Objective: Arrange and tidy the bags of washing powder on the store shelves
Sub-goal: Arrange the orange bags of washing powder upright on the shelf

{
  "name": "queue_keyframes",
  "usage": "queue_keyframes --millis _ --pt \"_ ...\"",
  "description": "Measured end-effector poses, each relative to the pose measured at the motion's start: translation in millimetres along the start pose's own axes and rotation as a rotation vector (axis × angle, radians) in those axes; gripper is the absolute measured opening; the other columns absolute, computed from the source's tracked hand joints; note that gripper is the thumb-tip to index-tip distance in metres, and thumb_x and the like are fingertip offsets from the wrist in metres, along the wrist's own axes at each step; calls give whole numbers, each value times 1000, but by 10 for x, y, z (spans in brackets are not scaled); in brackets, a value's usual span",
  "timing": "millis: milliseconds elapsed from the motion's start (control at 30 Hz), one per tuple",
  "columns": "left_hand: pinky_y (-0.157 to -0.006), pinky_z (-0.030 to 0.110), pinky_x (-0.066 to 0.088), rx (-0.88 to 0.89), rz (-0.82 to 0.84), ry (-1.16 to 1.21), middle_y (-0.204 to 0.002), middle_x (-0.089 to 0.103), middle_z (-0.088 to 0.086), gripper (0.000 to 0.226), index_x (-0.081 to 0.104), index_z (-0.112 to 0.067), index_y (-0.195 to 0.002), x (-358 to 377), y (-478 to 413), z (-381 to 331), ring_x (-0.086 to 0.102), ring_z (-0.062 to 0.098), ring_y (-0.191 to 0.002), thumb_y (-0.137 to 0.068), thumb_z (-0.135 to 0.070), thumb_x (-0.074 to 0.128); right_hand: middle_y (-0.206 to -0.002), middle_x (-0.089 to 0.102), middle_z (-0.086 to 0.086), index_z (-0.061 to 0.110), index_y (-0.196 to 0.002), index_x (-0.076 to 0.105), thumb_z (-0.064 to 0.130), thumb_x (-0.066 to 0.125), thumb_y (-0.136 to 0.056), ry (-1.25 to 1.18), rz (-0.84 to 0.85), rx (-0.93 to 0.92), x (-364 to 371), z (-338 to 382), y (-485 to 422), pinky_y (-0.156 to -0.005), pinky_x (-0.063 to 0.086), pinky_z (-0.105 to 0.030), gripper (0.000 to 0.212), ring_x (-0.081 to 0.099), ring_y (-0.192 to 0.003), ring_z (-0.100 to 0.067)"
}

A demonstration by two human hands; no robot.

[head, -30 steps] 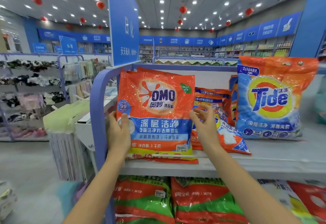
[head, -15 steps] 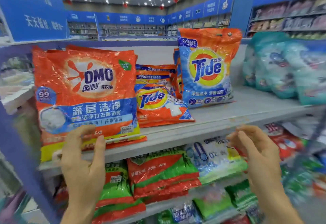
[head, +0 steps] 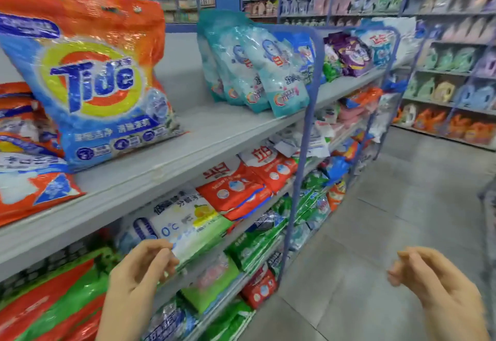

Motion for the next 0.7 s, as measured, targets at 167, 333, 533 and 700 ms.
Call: queue_keyframes --millis 167,333,533,700 --pt "-59 25 54 -63 91 67 -68 70 6 17 67 -12 -79 1303 -134 180 63 11 -59 -89 -6 54 -46 59 -2 25 -59 72 -10 35 -94 29 -143 55 -1130 -190 -643 -47 50 -14 61 55 -40 -9" --pt "-55 15 49 -27 142 88 -66 69 3 18 63 -9 -81 2483 -243 154 61 7 -55 -92 -4 49 -52 60 -2 21 -66 72 -3 40 -95 86 -203 72 -1986 -431 -1307 -51 51 -14 49 56 -45 -8" --pt "-51 17 49 -92 185 45 -64 65 8 27 61 -12 -81 3387 -504 227 60 9 -52 -96 0 43 -53 61 2 26 -70 71 3 42 -97 76 -199 85 -2353 -672 -2039 -52 51 -15 46 55 -48 -5" --pt "-57 16 50 -8 157 -28 -72 68 3 24 67 -18 -81 3685 -817 139 61 7 -62 -96 -12 48 -51 60 2 24 -66 70 1 41 -97 31 -159 104 -2251 -993 -2565 -51 50 -14 48 54 -46 -6"
Point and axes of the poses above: each hand's wrist, its own y-axis away from the middle knuckle, its own x-axis out of the palm, z = x × y, the point moved 10 cm from there along -y, towards the middle knuckle
